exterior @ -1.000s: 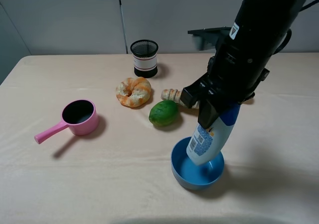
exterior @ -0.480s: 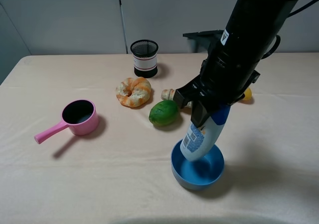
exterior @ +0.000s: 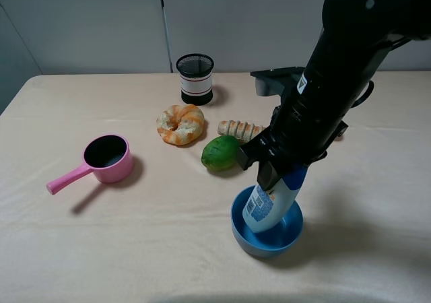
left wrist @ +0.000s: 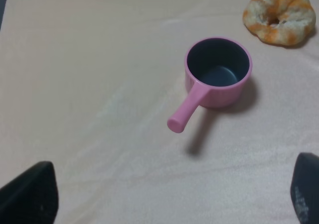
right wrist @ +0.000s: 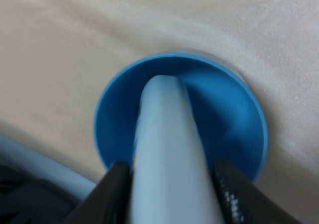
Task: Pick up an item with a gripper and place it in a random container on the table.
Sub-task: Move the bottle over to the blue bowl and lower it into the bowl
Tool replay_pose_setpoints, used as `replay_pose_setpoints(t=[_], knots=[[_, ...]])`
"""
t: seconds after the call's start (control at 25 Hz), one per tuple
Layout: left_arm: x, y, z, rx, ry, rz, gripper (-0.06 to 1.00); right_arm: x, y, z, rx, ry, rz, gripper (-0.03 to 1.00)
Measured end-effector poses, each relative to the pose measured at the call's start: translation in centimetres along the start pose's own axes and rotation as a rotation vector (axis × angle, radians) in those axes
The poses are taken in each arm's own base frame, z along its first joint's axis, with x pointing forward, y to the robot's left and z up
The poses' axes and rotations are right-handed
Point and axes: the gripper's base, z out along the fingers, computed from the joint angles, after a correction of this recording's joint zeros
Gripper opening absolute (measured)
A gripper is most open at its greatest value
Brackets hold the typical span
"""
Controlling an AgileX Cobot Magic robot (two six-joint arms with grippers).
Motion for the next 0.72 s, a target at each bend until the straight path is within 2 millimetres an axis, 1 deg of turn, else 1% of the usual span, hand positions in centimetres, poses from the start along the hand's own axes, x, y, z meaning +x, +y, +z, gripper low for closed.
replay_pose_setpoints(t=[0.2,0.6,0.64,0.72], knots=[[0.00,0.00,0.00,0.000,0.000,0.000,0.94,0.79,-0.47,1.16,0.009,0.012,0.010,0.27],[0.00,0.00,0.00,0.000,0.000,0.000,0.94,0.77,-0.43,1.20,0.003,0.007,0.015,0.27],[0.00,0.00,0.00,0.000,0.000,0.000,0.94,0.78,-0.40,1.20,0.000,0.007,0.018,0.28],[0.00,0.00,0.00,0.000,0.000,0.000,0.94,0.78,-0.31,1.20,-0.010,0.008,0.026,0.34]])
